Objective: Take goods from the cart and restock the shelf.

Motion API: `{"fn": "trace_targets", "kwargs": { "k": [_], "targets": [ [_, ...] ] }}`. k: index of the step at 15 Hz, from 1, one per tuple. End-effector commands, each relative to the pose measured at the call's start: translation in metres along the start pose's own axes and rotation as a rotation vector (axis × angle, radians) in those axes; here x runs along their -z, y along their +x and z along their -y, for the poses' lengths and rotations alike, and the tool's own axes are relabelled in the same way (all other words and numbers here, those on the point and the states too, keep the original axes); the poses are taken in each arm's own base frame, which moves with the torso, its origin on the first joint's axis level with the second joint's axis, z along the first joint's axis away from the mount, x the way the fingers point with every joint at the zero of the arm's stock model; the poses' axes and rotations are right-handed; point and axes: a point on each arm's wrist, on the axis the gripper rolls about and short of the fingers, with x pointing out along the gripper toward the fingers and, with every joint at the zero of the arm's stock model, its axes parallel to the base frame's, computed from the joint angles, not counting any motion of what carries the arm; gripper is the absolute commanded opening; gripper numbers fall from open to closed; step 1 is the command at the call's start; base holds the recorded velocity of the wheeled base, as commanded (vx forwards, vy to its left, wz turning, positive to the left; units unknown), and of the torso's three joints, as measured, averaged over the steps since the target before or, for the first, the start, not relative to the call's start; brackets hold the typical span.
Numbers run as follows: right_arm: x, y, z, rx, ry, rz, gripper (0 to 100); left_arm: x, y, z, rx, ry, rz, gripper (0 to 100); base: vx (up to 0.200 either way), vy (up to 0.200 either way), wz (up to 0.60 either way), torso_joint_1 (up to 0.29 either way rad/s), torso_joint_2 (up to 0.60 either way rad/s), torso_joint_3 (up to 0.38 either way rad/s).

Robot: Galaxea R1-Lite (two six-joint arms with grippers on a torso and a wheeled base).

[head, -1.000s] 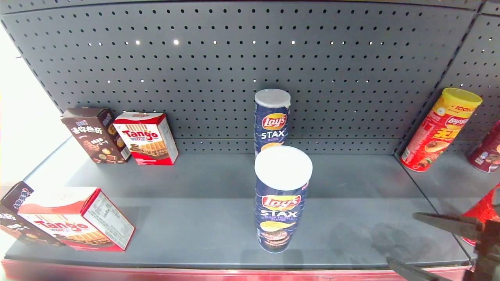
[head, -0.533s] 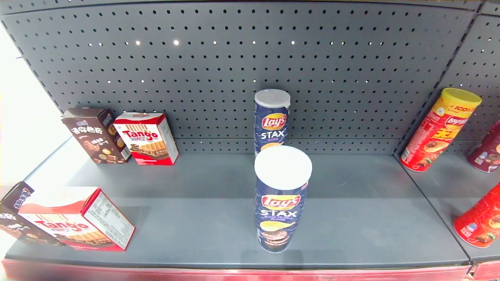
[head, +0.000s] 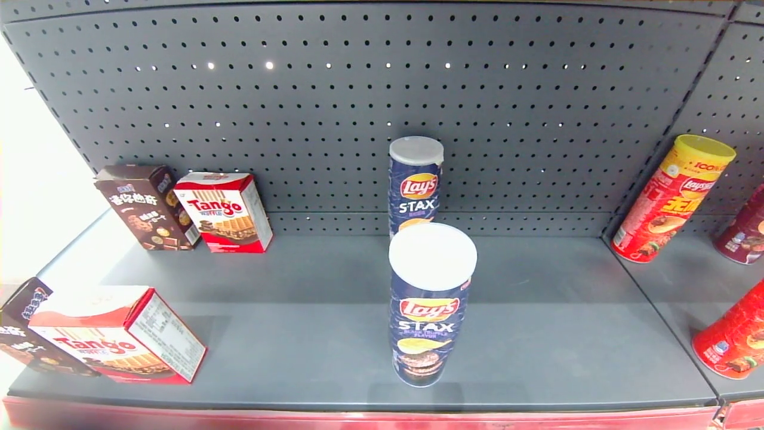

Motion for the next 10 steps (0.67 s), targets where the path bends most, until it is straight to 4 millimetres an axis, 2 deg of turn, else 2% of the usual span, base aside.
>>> {"fn": "trace_targets", "kwargs": {
  "k": [1,2,5,8,10],
  "targets": [
    [0.0001,-0.0005,0.0032,0.342,0.057,0.008,100,-0.0001,0.0002,0.0,0.0,-0.001,-0.002,100,0.0,0.0,0.0,0.0,0.0,0.0],
    [0.001,-0.0026,0.0037,0.346,0.05,0.034,100,-0.0001,0.0002,0.0,0.0,0.001,-0.002,100,0.0,0.0,0.0,0.0,0.0,0.0],
    [0.0065,-0.0011,0.0013,0.215,-0.052,-0.024,100,-0.0001,0.0002,0.0,0.005,0.007,-0.002,100,0.0,0.0,0.0,0.0,0.0,0.0],
    [0.0065,-0.001,0.0014,0.126,-0.062,-0.027,100,-0.0001,0.0002,0.0,0.005,0.005,-0.002,100,0.0,0.0,0.0,0.0,0.0,0.0],
    [0.0062,0.0006,0.0004,0.178,-0.062,-0.05,100,-0.0001,0.0002,0.0,0.002,0.005,-0.002,100,0.0,0.0,0.0,0.0,0.0,0.0]
  ]
}}
